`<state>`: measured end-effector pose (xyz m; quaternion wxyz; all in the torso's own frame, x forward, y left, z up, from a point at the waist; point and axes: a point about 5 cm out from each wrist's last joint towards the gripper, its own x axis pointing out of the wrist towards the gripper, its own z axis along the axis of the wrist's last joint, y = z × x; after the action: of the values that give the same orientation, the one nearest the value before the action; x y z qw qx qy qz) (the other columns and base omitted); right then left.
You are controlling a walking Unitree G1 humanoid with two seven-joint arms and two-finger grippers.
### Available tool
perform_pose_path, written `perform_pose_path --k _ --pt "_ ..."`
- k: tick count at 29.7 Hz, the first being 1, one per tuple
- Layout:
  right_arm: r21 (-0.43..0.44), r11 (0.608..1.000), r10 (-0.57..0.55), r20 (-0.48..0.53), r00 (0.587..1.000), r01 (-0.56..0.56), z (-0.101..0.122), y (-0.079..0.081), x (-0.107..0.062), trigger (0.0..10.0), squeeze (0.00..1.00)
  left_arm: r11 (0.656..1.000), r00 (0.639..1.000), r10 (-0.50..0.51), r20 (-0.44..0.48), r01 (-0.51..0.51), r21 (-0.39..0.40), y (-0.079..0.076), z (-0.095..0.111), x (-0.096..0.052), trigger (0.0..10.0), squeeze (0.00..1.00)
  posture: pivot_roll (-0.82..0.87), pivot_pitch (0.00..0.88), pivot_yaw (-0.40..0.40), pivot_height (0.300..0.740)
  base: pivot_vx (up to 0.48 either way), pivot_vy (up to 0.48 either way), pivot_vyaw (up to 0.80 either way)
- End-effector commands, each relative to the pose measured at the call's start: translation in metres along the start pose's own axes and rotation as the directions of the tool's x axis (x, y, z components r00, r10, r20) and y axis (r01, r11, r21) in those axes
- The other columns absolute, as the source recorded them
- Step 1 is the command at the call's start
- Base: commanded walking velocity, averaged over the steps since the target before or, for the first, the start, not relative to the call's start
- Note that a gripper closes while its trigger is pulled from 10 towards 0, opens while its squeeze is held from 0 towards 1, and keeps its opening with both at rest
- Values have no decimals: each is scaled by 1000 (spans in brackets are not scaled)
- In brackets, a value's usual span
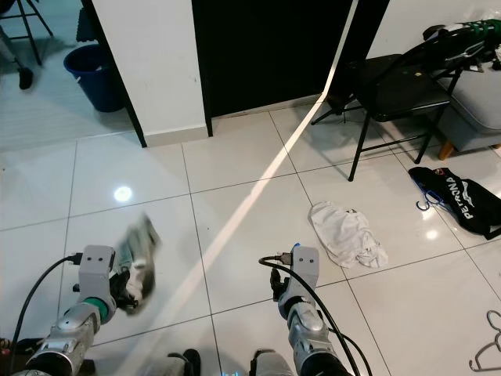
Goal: Hang hanger
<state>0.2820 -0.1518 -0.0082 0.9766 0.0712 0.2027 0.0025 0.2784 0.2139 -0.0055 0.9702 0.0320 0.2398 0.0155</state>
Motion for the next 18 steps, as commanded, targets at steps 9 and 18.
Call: perform_pose_path --k 9,18 --pt "-12 1000 7 111 994 -6 48 5 19 10000 0 999 991 44 129 -46 9 8 51 14 10000 0 37 88 69 740 0 0 0" --pt "-24 1000 -5 33 999 6 18 1 9 10000 0 998 997 54 47 -56 41 9 25 8 10000 0 35 93 75 740 0 0 0"
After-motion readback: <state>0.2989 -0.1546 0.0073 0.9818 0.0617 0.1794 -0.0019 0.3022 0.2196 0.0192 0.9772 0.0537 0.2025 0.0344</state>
